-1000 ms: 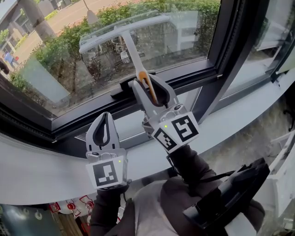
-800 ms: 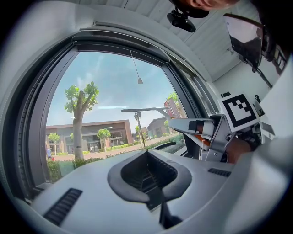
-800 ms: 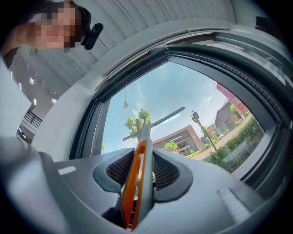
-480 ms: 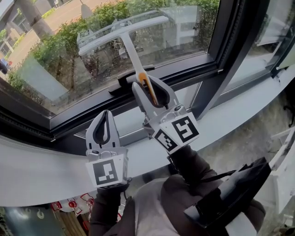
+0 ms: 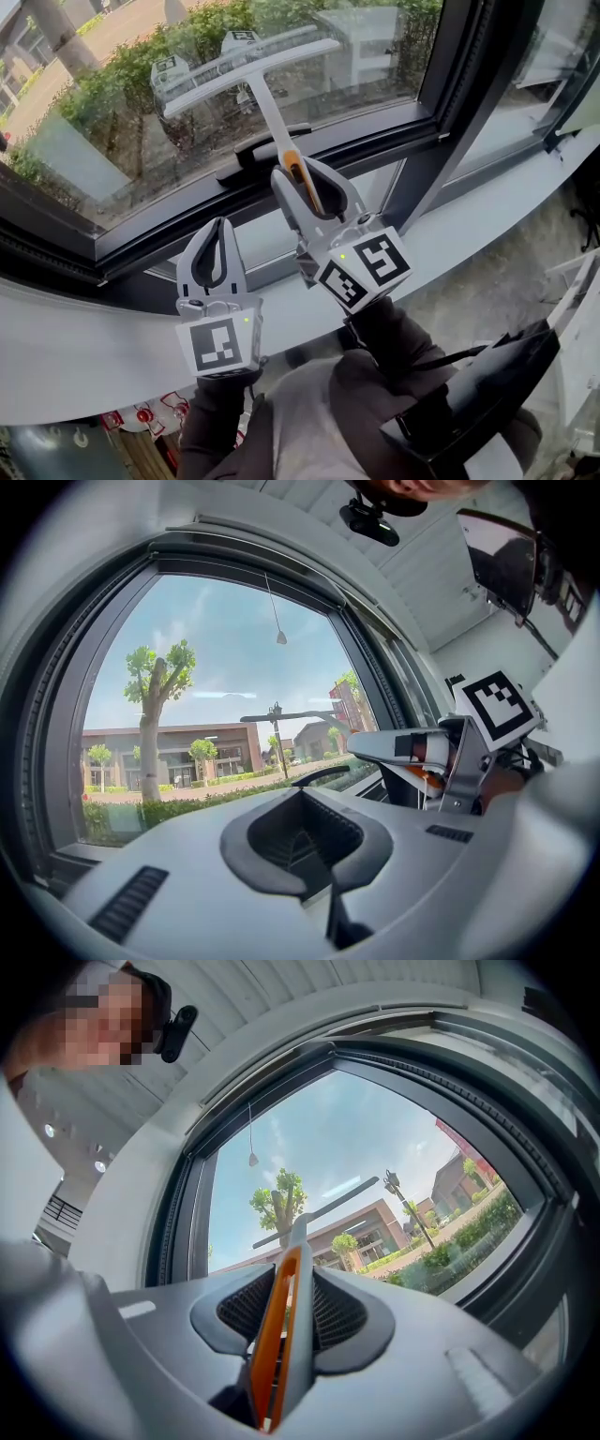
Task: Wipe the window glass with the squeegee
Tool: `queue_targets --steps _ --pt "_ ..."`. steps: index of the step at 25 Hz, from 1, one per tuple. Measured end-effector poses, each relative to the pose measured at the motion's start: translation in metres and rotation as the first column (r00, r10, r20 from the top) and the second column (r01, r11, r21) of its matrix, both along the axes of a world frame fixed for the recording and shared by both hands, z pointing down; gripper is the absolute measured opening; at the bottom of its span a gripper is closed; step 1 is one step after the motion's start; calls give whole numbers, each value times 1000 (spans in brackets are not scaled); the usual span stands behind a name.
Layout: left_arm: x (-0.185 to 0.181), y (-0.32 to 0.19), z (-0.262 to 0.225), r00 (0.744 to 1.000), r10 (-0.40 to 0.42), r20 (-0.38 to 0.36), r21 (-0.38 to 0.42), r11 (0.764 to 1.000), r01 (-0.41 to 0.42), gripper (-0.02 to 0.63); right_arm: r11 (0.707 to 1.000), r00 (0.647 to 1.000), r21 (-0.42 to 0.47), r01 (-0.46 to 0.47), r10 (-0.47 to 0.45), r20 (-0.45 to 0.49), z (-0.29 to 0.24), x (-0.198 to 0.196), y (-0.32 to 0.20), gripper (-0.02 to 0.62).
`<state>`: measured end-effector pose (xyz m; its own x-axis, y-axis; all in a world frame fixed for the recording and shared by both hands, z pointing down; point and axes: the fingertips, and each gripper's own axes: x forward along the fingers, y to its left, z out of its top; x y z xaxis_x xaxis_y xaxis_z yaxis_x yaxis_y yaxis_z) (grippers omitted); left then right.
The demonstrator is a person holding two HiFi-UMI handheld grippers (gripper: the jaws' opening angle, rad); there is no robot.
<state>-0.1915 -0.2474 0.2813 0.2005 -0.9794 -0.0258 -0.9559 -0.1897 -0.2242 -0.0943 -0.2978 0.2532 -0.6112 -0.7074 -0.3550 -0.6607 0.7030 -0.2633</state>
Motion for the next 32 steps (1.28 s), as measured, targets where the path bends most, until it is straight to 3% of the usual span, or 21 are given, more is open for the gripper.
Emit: queue_targets --steps 18,32 --pt "9 5 -4 997 69 -46 23 997 -68 2 987 999 -159 6 -14 -46 33 3 9 118" --pt "9 2 -1 992 103 -67 20 995 -102 2 977 999 -213 -3 -4 -37 43 3 13 118"
